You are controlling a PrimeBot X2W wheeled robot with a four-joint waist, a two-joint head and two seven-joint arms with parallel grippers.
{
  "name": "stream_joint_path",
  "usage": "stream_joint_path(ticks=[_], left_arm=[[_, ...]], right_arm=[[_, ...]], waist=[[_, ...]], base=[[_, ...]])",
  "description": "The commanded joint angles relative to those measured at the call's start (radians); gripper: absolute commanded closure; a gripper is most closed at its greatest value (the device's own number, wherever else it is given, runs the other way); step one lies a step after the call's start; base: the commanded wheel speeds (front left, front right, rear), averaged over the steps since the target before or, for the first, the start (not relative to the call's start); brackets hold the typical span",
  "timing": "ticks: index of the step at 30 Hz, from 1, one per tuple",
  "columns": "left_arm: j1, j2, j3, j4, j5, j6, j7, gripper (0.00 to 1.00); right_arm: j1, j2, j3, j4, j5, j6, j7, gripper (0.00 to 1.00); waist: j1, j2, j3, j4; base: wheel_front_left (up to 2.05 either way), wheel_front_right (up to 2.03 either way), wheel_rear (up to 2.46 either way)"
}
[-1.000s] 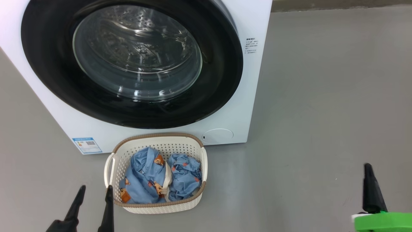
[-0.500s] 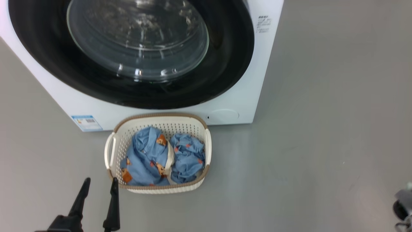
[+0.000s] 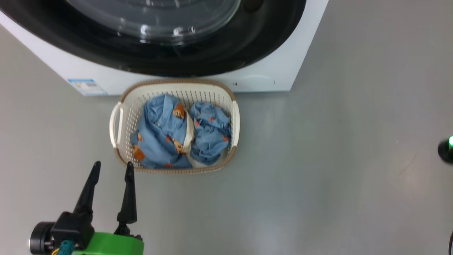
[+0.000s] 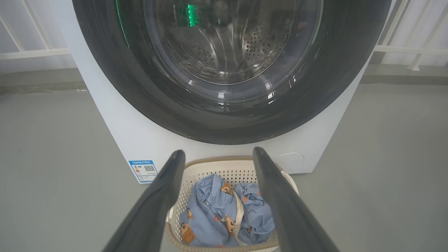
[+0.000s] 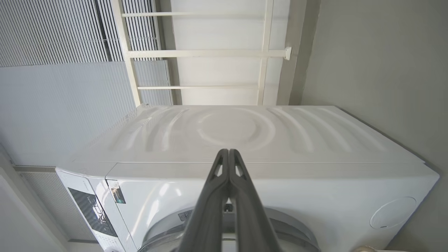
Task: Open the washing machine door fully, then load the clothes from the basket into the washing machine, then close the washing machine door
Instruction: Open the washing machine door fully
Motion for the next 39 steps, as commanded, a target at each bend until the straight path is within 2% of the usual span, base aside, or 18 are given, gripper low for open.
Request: stream_joint_path(ticks=[1,10,19,39], left_arm=[[-0.024,0.012,0.026,-0.030,0.018,0.004,-0.006,0.00],[-0.045,0.012,0.007,-0.062,0.036,0.013,-0.006,0.00],[-0.052,0.012,-0.018,-0.063,0.028,0.030,-0.006,0.00],[-0.042,0.012,-0.099,-0.037,-0.015,0.065,-0.006,0.00]], right_arm=[[-0.044,-0.022,0.021,-0.022,-0.021,0.002,0.026,1.00],[-0.235,-0.035,0.045,-0.034,-0.087,0.002,0.153,1.00],[-0.370,-0.023,0.124,-0.060,-0.147,0.002,0.221,1.00],[-0.514,-0.030,0.265,-0.089,-0.186,0.002,0.263,1.00]], waist=[[0.0000,0.0000,0.079,0.019],[0.0000,0.0000,0.168,0.071],[0.0000,0.0000,0.201,0.118],[0.0000,0.0000,0.249,0.204]], base=[[0.00,0.00,0.00],[0.00,0.00,0.00],[0.00,0.00,0.00],[0.00,0.00,0.00]])
